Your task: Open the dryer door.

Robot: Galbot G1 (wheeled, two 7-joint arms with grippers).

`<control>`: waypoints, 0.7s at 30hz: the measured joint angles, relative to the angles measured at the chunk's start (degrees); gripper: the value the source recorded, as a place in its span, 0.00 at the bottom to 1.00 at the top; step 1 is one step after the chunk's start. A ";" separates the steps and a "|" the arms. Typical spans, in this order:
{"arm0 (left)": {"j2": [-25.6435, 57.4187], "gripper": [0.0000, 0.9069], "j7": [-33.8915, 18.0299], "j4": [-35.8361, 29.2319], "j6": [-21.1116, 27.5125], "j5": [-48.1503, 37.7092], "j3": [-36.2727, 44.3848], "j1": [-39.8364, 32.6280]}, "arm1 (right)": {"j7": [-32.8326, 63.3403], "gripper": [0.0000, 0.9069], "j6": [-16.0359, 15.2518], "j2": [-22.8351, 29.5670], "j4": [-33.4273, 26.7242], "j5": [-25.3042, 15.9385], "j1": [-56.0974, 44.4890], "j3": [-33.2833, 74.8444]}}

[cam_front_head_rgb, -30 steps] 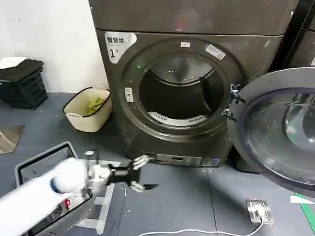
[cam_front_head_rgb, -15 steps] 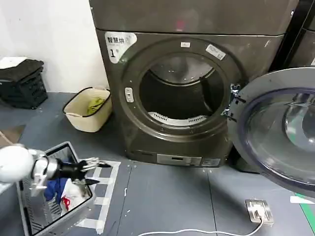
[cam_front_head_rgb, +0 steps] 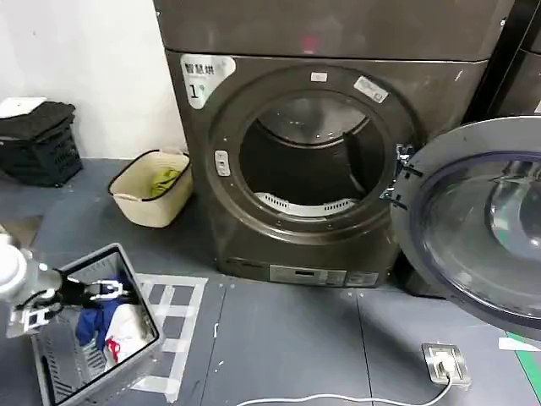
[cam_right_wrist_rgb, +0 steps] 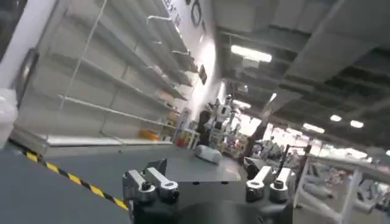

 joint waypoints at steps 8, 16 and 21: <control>0.03 1.00 0.09 0.30 0.03 6.34 -0.11 0.32 | -0.77 1.00 1.54 -0.35 -0.08 0.37 0.12 -0.23; 0.55 1.00 0.08 0.29 0.06 8.61 -0.17 0.32 | -0.62 1.00 1.37 0.02 -0.09 0.19 0.37 -1.38; 0.84 1.00 0.01 0.30 0.06 9.75 -0.17 0.39 | -0.62 1.00 1.79 0.12 -0.07 0.11 0.44 -1.48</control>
